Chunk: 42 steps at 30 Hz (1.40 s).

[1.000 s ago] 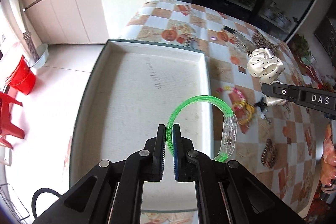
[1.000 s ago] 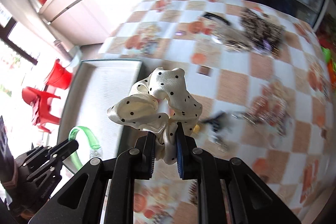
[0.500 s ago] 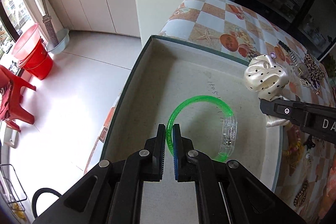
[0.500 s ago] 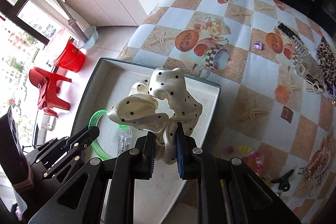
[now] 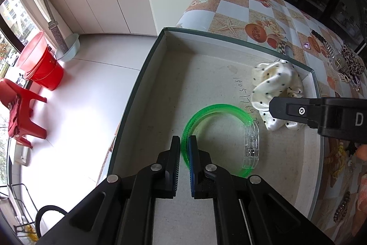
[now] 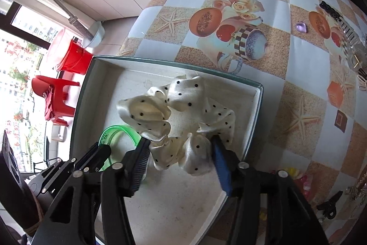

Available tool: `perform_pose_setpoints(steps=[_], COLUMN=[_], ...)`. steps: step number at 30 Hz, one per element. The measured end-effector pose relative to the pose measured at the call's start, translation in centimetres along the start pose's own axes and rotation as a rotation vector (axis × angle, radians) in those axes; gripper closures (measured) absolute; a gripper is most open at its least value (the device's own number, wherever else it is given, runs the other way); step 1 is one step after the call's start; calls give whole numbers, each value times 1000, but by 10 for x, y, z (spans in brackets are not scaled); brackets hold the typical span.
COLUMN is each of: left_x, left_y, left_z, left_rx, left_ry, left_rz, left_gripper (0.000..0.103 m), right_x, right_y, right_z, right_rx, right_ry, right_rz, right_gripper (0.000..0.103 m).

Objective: Organize jewelry
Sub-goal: 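Carry the green bangle and cream scrunchie into the white tray and release both, then move the left tool to the beaded bracelet while the right tool reaches the crystal chain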

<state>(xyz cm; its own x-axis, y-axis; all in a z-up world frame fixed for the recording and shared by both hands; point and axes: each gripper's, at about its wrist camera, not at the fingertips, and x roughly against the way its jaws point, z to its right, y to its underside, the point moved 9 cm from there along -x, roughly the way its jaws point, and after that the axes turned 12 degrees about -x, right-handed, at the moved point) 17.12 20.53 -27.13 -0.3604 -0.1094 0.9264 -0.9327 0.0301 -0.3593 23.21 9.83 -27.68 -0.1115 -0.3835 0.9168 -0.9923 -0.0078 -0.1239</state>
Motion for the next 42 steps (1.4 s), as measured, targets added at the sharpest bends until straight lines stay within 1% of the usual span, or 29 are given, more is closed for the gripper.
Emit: perform_pose_setpoints(steps=[3, 5, 7, 8, 9, 10, 11, 12, 13, 14, 17, 22, 25, 32, 37, 42], left_x=[6, 11, 15, 17, 19, 21, 24, 30, 37, 40, 47, 63, 72, 82, 84, 86], left_y=[1, 2, 2, 3, 3, 4, 4, 3, 2, 2, 3, 8, 14, 20, 17, 6], left_z=[-2, -3, -2, -1, 0, 1, 1, -1, -1, 3, 9, 28, 48, 100, 132, 161], left_rx=[6, 7, 5, 3, 0, -1, 4, 14, 7, -11, -43, -103, -157, -256, -291, -327], left_ry=[-5, -4, 3, 8, 13, 19, 21, 4, -2, 7, 15, 35, 59, 106, 147, 198], left_rz=[12, 17, 19, 21, 23, 24, 28, 53, 75, 78, 72, 77, 79, 83, 76, 79], left_gripper=[93, 93, 93, 93, 89, 49, 19, 0, 0, 0, 0, 0, 0, 0, 0, 0], right_x=[15, 28, 41, 47, 52, 58, 62, 66, 72, 77, 92, 112, 119, 129, 140, 153], right_y=[-3, -3, -1, 1, 4, 7, 11, 17, 23, 29, 48, 90, 119, 168, 181, 175], right_z=[-2, -1, 3, 6, 10, 14, 16, 21, 27, 33, 55, 98, 126, 187, 219, 247], right_rx=[-15, -35, -55, -68, -82, -94, -105, -116, -127, -139, -180, -293, -363, -496, -557, -598], right_ry=[-20, -39, -42, -44, -46, -44, -39, -33, -29, -25, 1, 41, 73, 134, 159, 179], right_rz=[18, 37, 57, 65, 71, 77, 85, 92, 97, 101, 116, 123, 121, 109, 126, 160], right_gripper=[40, 37, 30, 30, 30, 30, 30, 30, 29, 29, 27, 23, 19, 19, 19, 19])
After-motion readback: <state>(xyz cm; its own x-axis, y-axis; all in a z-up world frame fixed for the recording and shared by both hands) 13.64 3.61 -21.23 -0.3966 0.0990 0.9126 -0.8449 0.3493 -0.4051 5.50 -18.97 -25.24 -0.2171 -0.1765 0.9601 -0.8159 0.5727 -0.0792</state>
